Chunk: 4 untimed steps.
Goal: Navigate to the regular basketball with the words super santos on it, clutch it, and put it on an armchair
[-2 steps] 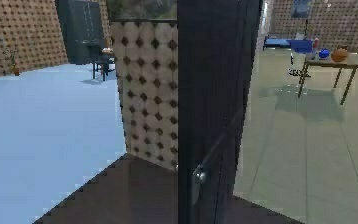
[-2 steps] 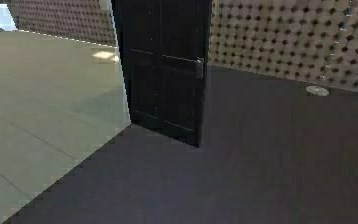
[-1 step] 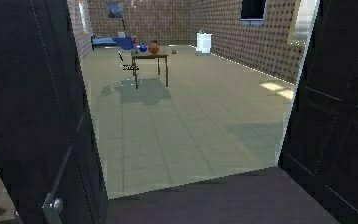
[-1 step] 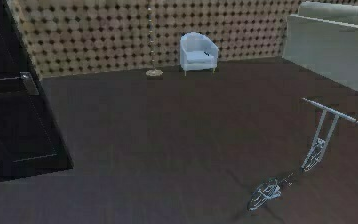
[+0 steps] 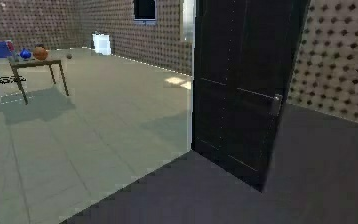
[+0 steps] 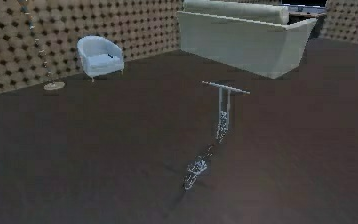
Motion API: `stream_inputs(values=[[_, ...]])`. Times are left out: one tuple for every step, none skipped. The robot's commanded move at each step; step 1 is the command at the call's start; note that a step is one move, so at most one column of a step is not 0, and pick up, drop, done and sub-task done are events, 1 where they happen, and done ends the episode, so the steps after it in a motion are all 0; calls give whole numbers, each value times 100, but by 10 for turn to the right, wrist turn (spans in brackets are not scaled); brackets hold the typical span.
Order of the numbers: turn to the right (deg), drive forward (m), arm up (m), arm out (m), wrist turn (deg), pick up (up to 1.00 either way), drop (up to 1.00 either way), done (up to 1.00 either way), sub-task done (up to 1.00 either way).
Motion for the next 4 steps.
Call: stream_inputs(values=[[0,40,0,0,0,0,0,0,0],[-240,0,0,0,0,0,0,0,0],[0,100,0,0,0,0,0,0,0],[0,100,0,0,0,0,0,0,0]])
